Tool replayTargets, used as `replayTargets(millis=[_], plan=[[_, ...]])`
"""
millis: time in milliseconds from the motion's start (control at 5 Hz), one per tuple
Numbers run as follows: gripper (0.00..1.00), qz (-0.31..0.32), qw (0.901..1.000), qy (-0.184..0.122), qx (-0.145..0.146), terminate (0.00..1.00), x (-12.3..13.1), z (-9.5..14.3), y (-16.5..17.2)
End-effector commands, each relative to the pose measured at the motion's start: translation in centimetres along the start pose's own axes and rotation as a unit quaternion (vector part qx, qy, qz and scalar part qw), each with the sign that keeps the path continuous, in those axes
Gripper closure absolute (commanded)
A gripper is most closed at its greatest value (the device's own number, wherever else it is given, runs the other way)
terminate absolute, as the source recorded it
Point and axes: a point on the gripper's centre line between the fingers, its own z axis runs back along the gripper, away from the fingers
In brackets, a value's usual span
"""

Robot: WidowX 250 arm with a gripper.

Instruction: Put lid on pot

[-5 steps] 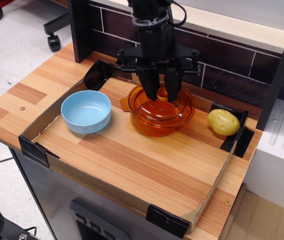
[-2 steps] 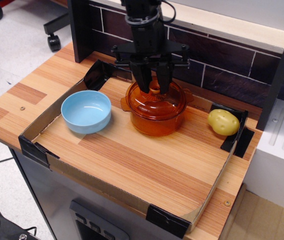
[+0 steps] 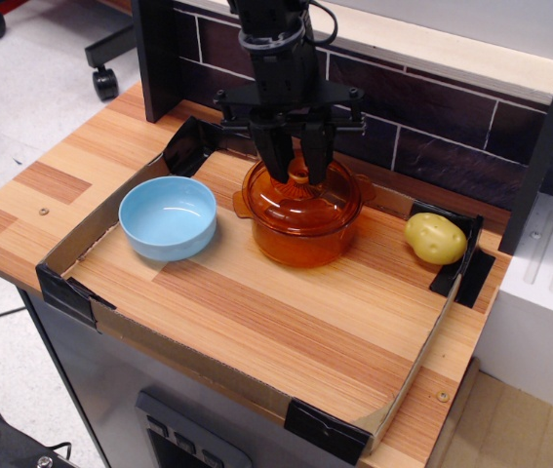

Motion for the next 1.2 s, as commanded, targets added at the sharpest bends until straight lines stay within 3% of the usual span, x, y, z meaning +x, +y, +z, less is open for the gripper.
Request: replayTargets(millis=[0,1000], plan=[[0.0,-0.005,0.9995,-0.029,-0.016,0.0,1.12,3.01,-0.44],[0.0,-0.004,0.9994,-0.032,-0.015,0.0,1.79,3.85,-0.61]])
